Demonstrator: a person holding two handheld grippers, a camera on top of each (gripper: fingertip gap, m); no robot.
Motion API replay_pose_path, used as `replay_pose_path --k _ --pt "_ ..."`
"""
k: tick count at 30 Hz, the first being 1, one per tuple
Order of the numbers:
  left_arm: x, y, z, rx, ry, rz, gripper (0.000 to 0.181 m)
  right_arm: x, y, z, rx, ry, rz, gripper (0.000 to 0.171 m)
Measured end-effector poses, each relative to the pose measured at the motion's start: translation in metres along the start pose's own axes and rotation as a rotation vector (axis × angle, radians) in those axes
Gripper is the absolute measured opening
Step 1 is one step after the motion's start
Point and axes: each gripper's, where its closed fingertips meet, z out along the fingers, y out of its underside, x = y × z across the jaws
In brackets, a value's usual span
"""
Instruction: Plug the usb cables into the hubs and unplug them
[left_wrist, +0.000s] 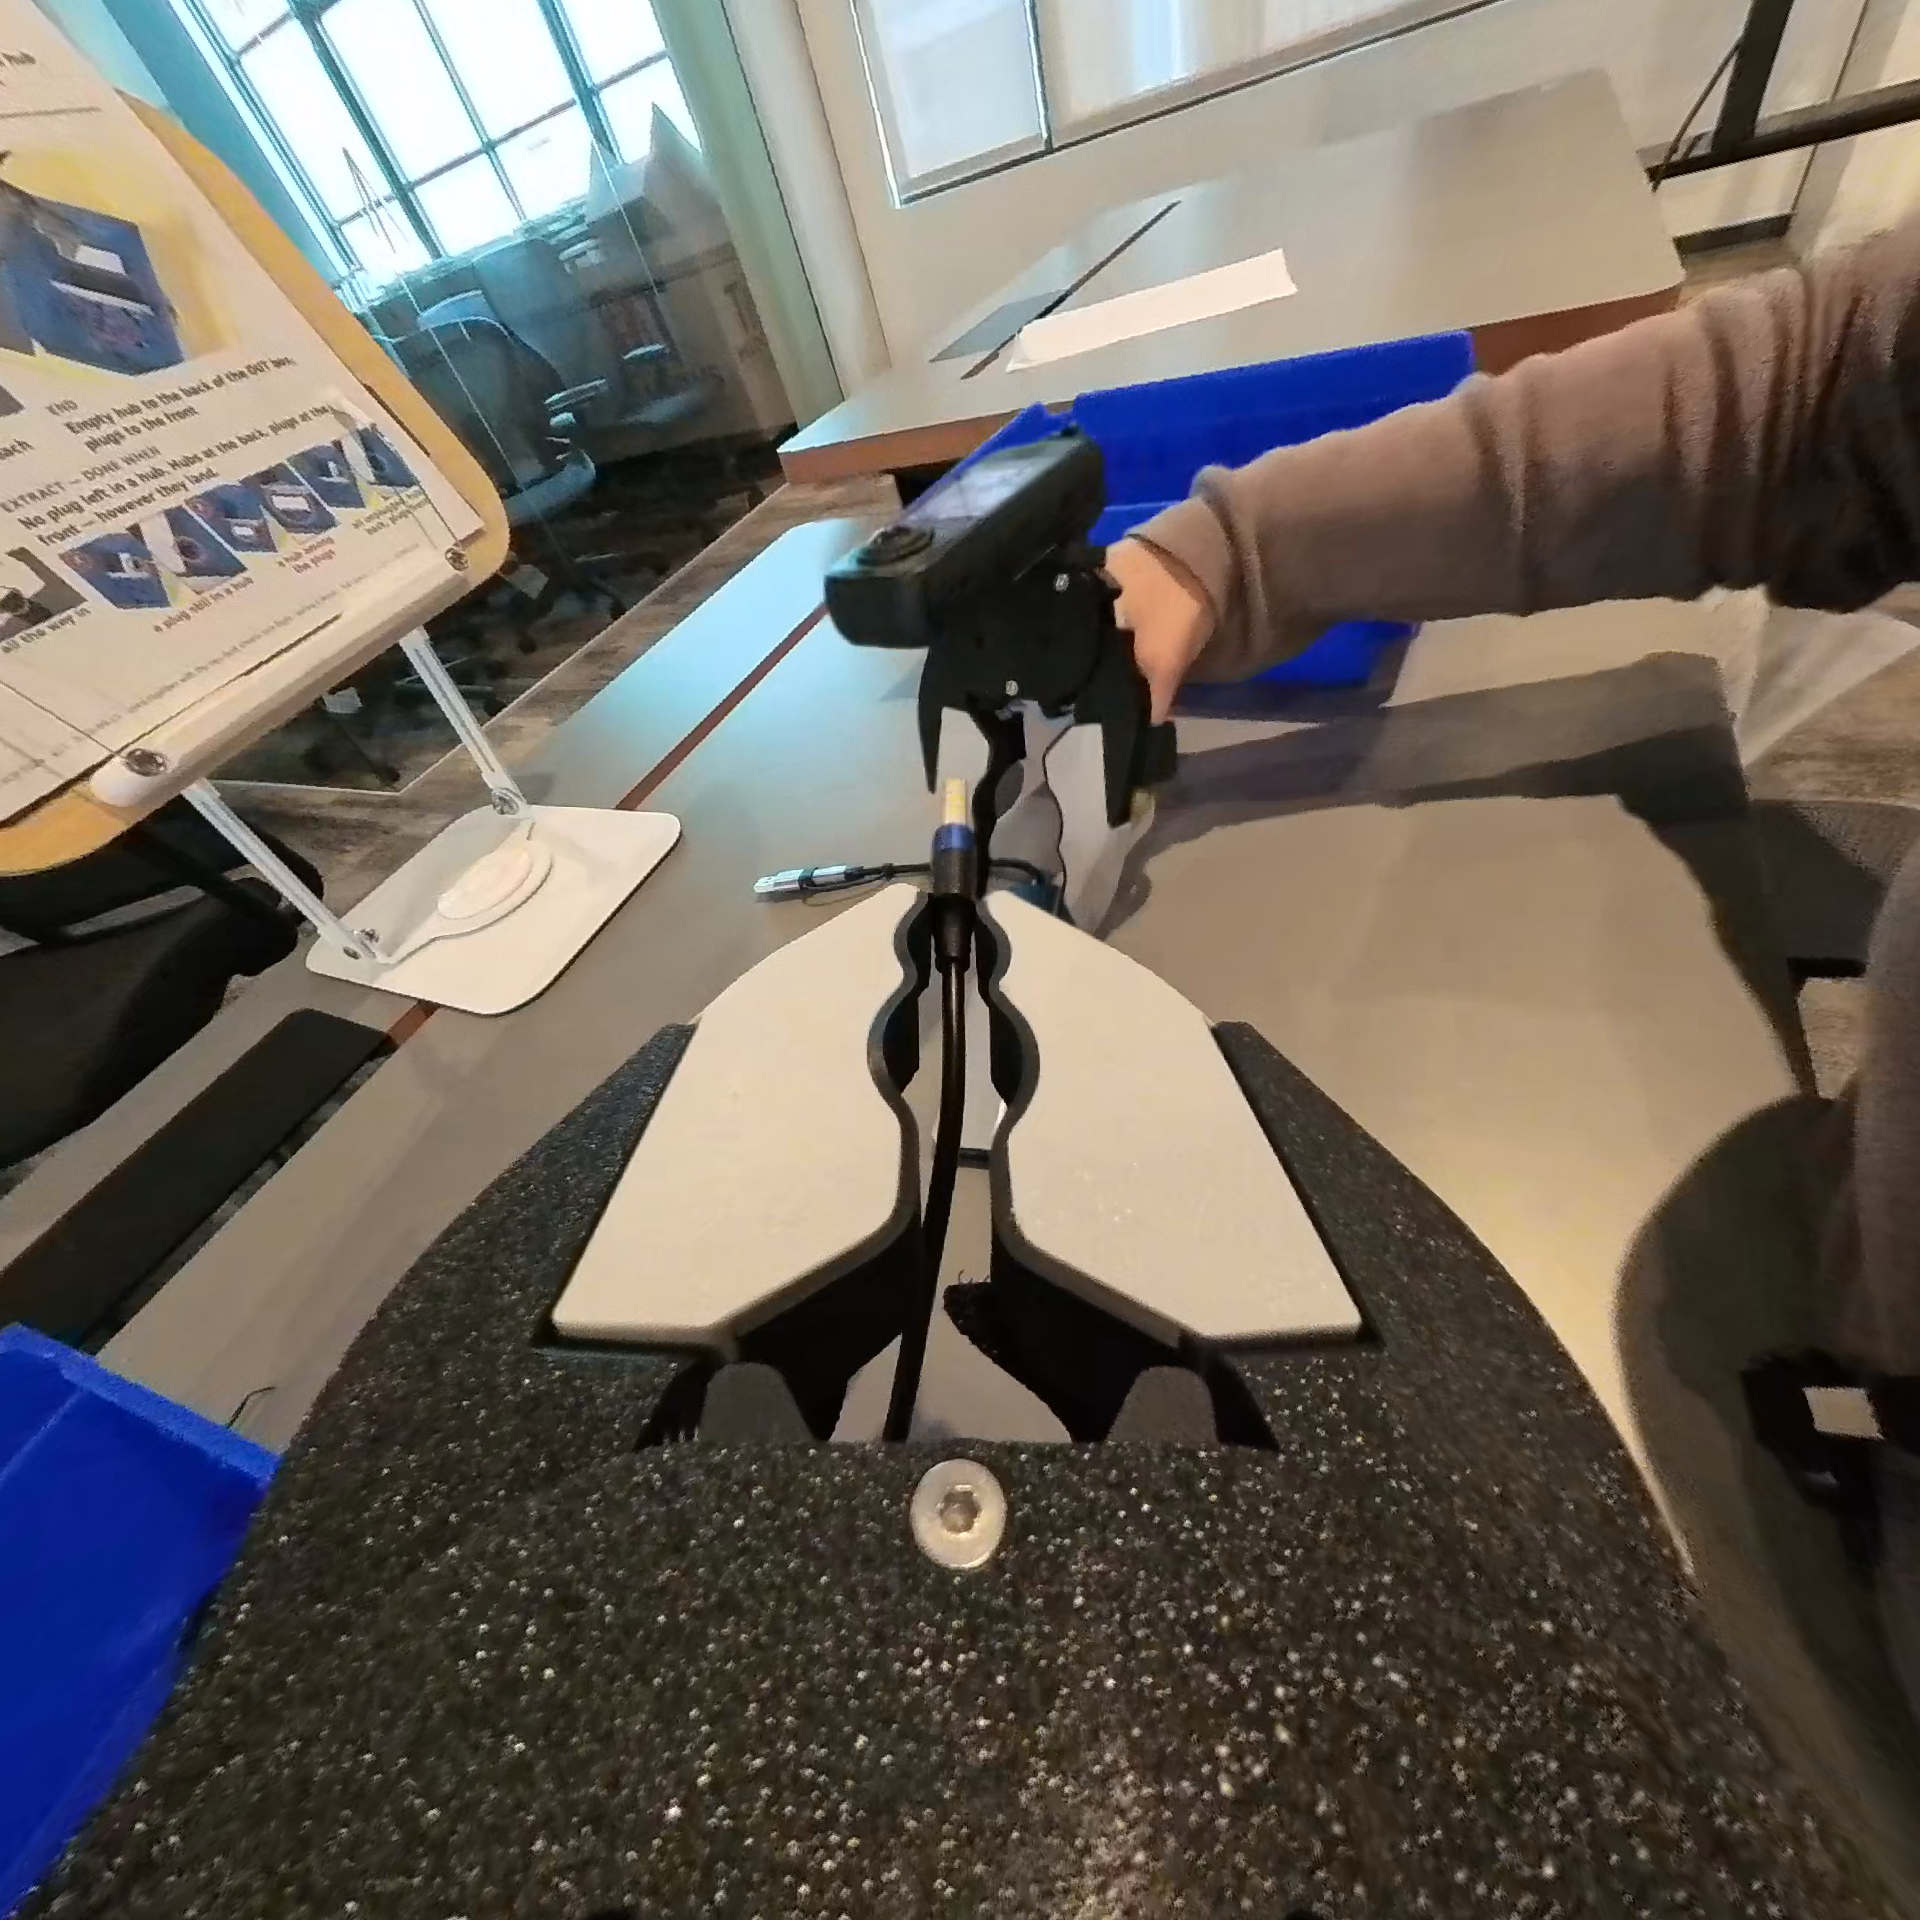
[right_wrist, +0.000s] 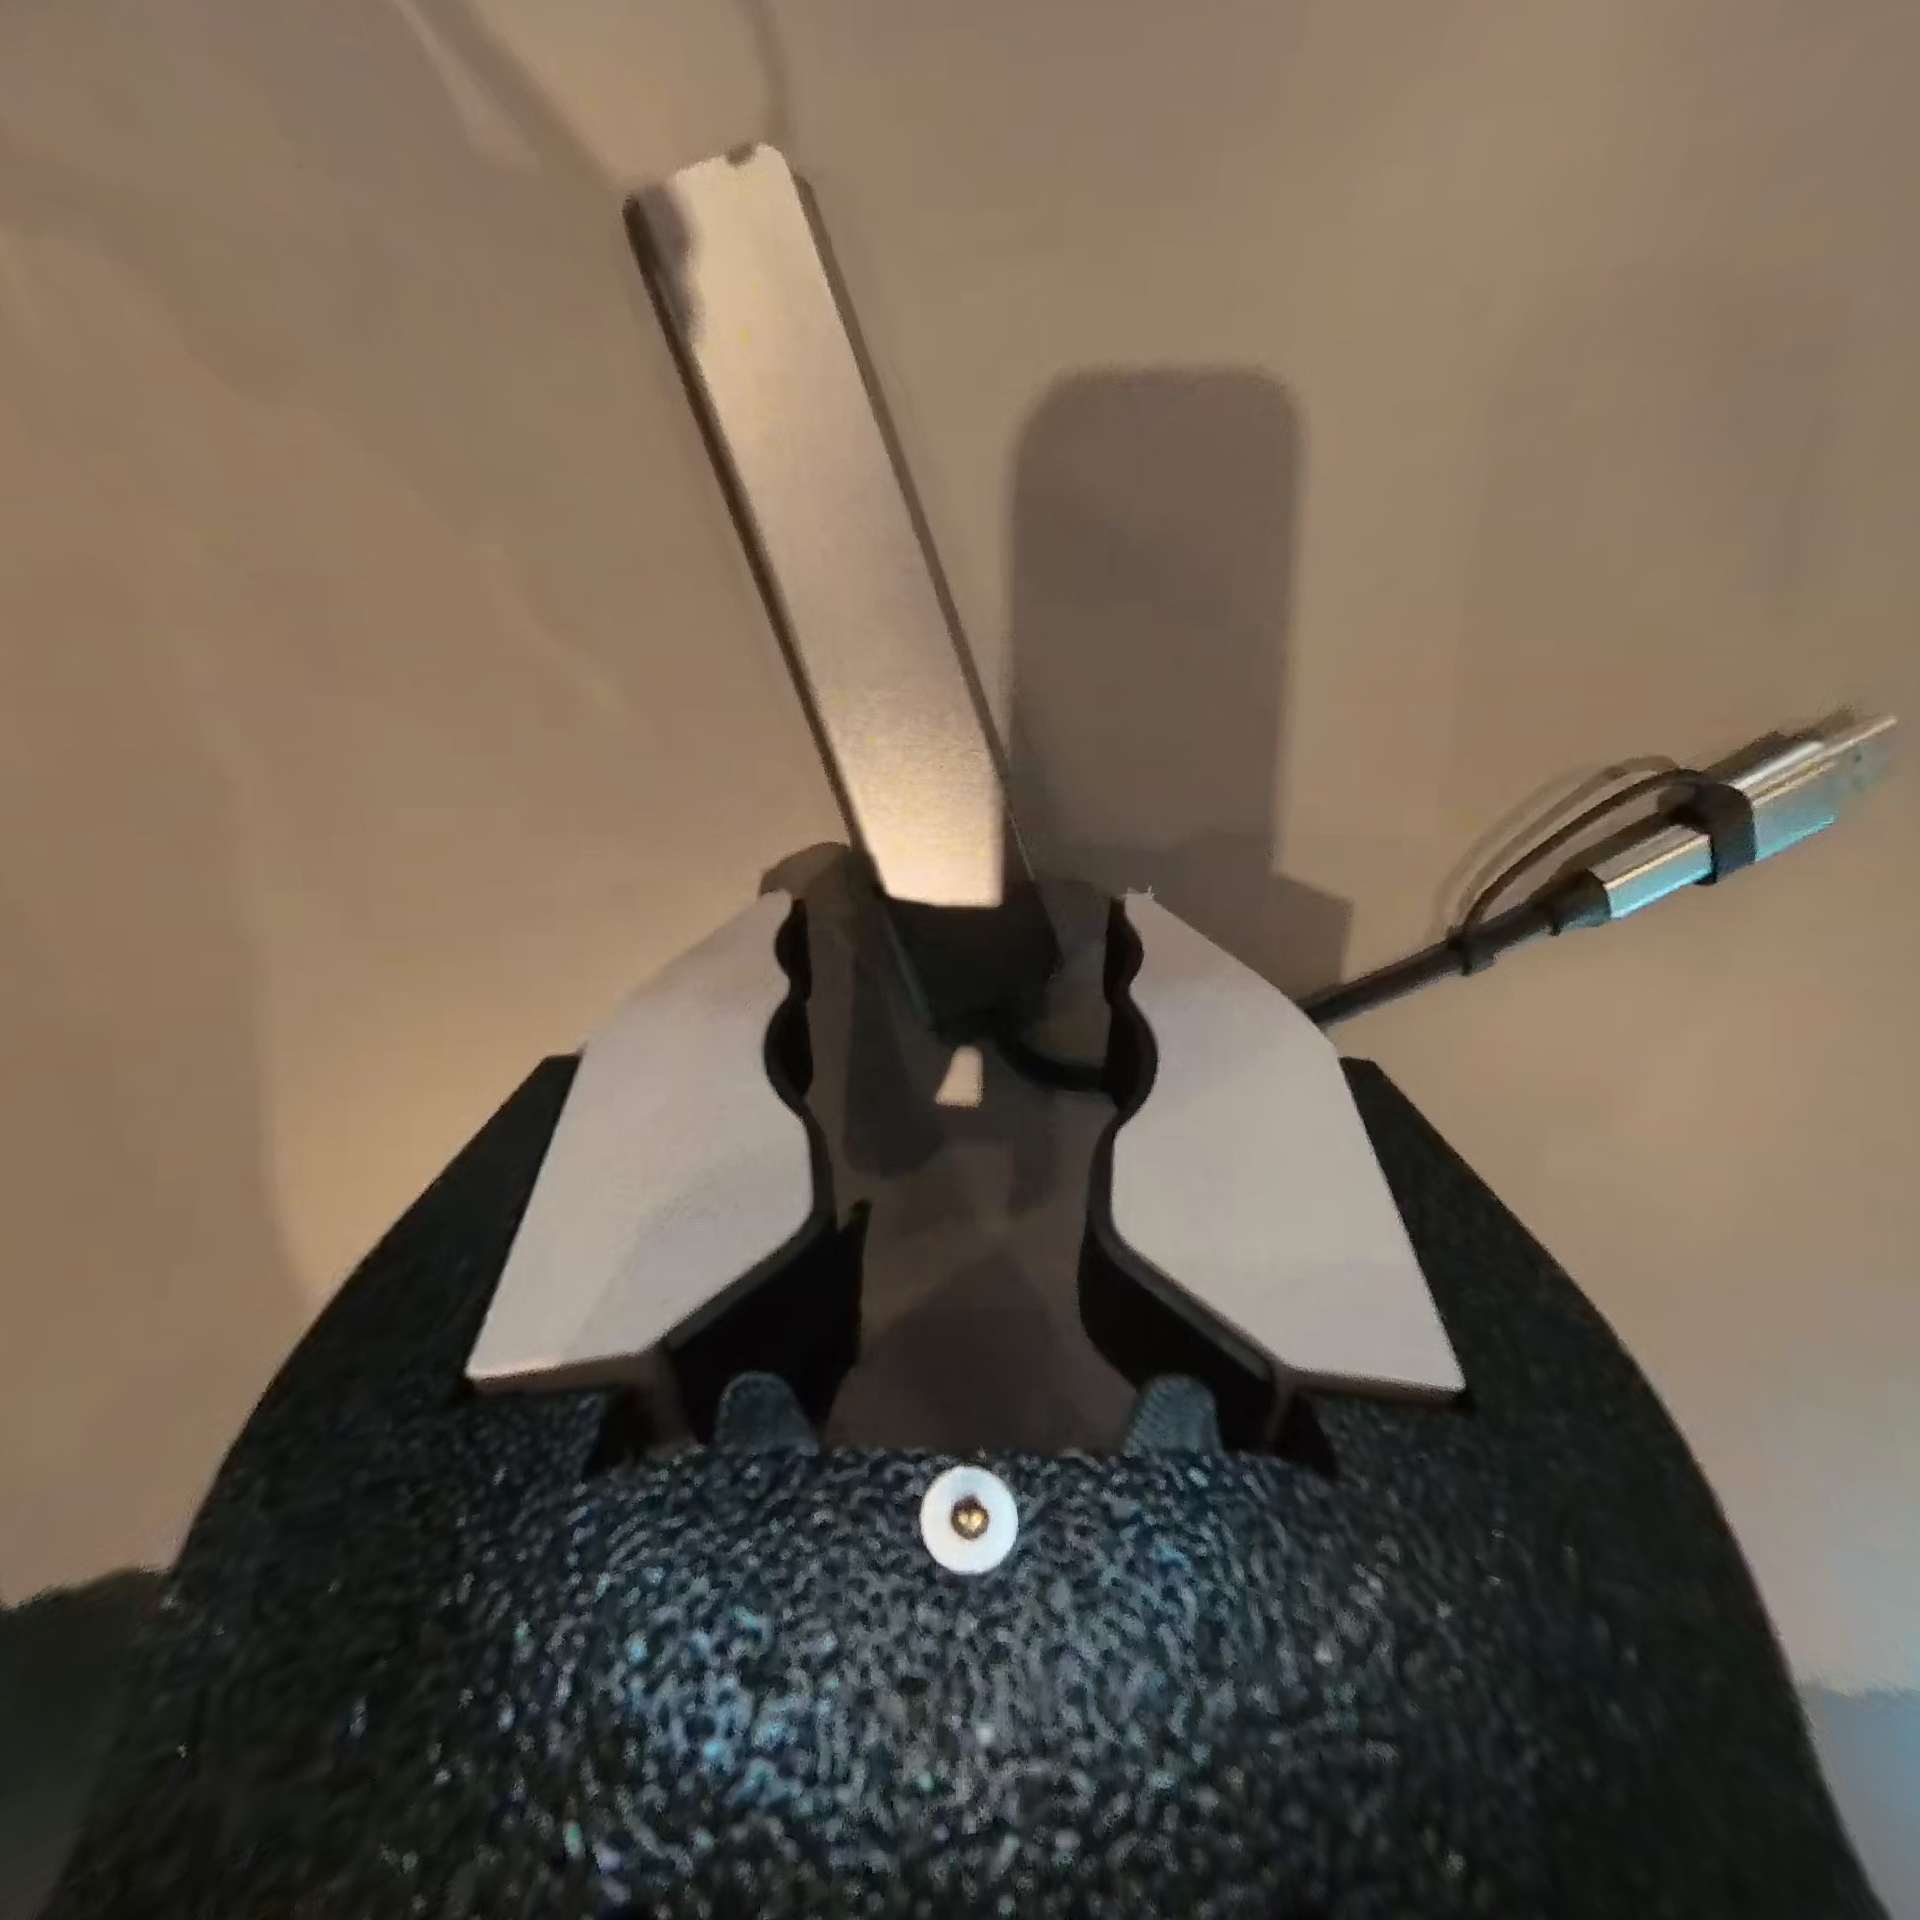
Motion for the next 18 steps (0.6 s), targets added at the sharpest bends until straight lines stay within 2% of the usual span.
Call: replay_pose_path --k 3,5,8,11,15,18 --pt "0.0 0.002 -0.001 -0.016 0.006 -0.003 0.008 0.003 -0.003 0.004 -0.015 -0.024 -0.014 0.049" --pt "0.0 0.004 -0.002 -0.024 0.009 -0.009 0.008 0.001 -0.004 0.004 -0.034 -0.047 -0.032 0.032" --pt "-0.002 0.006 -0.003 -0.04 0.003 -0.021 0.008 0.001 -0.007 0.004 -0.06 0.002 -0.147 0.03" --pt "-0.004 0.011 -0.004 -0.073 0.003 -0.046 0.008 0.006 -0.021 -0.006 -0.037 0.21 -0.364 0.03" --pt "-0.005 0.021 0.0 -0.137 0.023 -0.091 0.008 0.011 -0.051 -0.038 0.024 0.552 -0.628 0.03" --pt "-0.008 0.024 0.004 -0.162 0.007 -0.092 0.008 0.008 -0.067 -0.059 0.016 0.744 -0.79 0.03"
